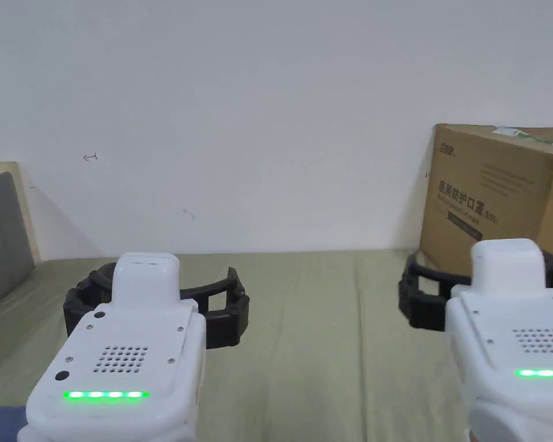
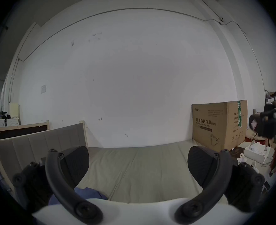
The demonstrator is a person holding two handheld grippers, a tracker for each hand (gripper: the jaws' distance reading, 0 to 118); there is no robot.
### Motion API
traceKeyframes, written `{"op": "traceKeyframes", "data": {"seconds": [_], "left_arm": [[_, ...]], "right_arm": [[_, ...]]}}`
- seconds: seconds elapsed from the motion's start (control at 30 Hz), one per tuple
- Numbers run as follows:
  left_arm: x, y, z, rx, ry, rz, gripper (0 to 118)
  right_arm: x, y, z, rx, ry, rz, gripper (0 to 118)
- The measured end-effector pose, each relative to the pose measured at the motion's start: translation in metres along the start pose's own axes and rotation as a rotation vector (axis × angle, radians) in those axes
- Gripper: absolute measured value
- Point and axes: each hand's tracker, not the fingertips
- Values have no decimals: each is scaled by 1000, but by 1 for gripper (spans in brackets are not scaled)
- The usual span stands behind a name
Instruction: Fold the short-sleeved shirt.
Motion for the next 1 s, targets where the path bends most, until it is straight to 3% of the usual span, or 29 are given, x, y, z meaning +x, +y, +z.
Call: {"op": "traceKeyframes", "data": {"seconds": [0.1, 0.2, 0.37, 0.53, 0.77, 0.9, 1.0], "left_arm": [[2, 0, 3, 26, 7, -11, 118], [1, 2, 3, 27, 4, 7, 118], [-1, -1, 0, -1, -6, 49, 118], [0, -5, 0, -11, -10, 57, 118], [7, -3, 0, 5, -34, 25, 118], [7, -5, 3, 33, -15, 60, 118], [7, -5, 1, 17, -14, 84, 118]], "right_arm": [[-2, 1, 5, 2, 85, -144, 118], [-1, 0, 2, -42, 89, -204, 118], [3, 1, 1, -52, 103, -235, 118], [1, 4, 5, -41, 141, -215, 118], [7, 7, 5, -61, 152, -286, 118], [6, 7, 8, -55, 97, -235, 118], [4, 5, 12, -39, 127, -219, 118]]}}
